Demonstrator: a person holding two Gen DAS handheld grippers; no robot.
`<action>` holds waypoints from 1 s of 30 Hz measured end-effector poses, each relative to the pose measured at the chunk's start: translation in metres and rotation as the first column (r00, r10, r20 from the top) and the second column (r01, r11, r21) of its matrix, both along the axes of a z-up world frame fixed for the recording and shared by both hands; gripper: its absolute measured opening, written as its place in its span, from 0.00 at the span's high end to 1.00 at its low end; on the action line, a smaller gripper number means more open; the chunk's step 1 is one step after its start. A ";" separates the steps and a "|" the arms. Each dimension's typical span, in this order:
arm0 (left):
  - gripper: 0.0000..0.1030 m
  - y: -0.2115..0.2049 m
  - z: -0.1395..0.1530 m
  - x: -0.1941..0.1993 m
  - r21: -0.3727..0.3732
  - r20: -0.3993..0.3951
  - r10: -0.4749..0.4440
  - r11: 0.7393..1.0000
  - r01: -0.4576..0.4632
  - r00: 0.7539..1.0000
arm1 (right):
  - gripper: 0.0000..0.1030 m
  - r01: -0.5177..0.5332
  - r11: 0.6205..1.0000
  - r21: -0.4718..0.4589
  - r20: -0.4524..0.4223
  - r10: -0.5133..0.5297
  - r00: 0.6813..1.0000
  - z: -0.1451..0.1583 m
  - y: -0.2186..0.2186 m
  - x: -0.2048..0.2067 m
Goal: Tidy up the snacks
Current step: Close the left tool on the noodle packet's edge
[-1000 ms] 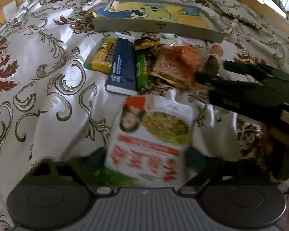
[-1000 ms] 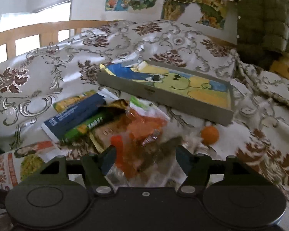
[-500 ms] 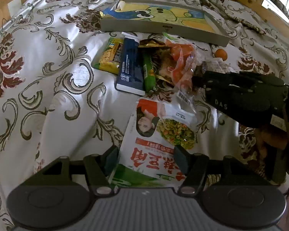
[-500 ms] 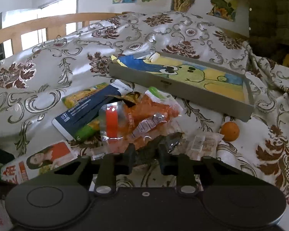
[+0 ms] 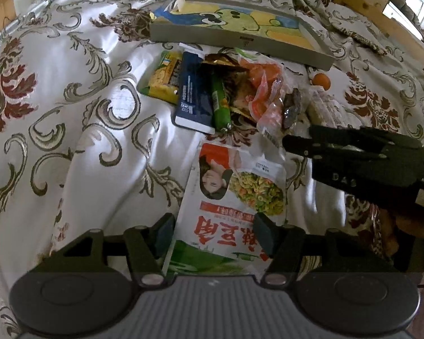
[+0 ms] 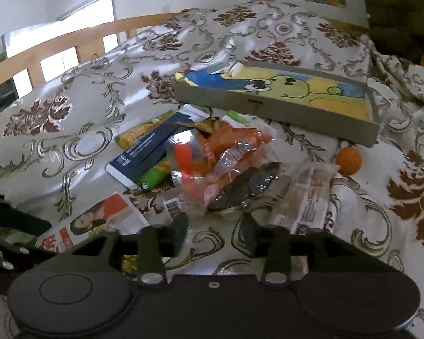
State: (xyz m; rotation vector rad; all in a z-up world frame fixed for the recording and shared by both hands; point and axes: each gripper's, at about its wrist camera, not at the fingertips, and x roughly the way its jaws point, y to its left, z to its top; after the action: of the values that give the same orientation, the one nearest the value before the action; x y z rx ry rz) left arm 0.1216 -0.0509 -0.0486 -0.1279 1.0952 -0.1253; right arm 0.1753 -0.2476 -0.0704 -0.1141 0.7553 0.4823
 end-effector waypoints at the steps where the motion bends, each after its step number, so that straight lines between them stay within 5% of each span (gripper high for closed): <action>1: 0.31 0.001 0.000 0.000 -0.005 -0.005 -0.002 1.000 0.002 1.000 | 0.49 0.015 1.000 0.002 -0.007 -0.015 1.000 0.001 -0.001 0.002; 8: 0.11 0.000 -0.008 0.007 -0.036 -0.047 -0.114 0.993 0.112 0.992 | 0.43 0.075 0.991 0.106 -0.156 -0.058 0.986 -0.005 -0.005 0.037; 12: 0.04 -0.003 -0.016 0.013 -0.035 -0.060 -0.168 0.985 0.166 0.984 | 0.22 0.087 0.988 0.126 -0.186 -0.062 0.981 -0.006 0.002 0.056; 17: 0.10 -0.008 -0.017 0.015 -0.005 -0.047 -0.183 0.983 0.183 0.982 | 0.20 0.127 0.984 0.128 -0.201 -0.100 0.974 -0.008 0.008 0.068; 23: 0.19 -0.021 -0.015 0.012 0.068 -0.033 -0.215 0.974 0.217 0.976 | 0.50 0.142 0.987 0.078 -0.156 -0.129 0.979 -0.007 0.009 0.059; 30: 0.35 -0.014 -0.010 0.003 0.011 -0.003 -0.196 0.980 0.196 0.981 | 0.86 0.183 0.970 0.160 -0.206 -0.148 0.967 0.002 -0.020 0.048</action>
State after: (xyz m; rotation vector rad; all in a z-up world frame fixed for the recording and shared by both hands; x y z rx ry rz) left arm 0.1247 -0.0646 -0.0589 -0.0093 1.1087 -0.2962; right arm 0.2238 -0.2674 -0.0689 0.1644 0.9000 0.4018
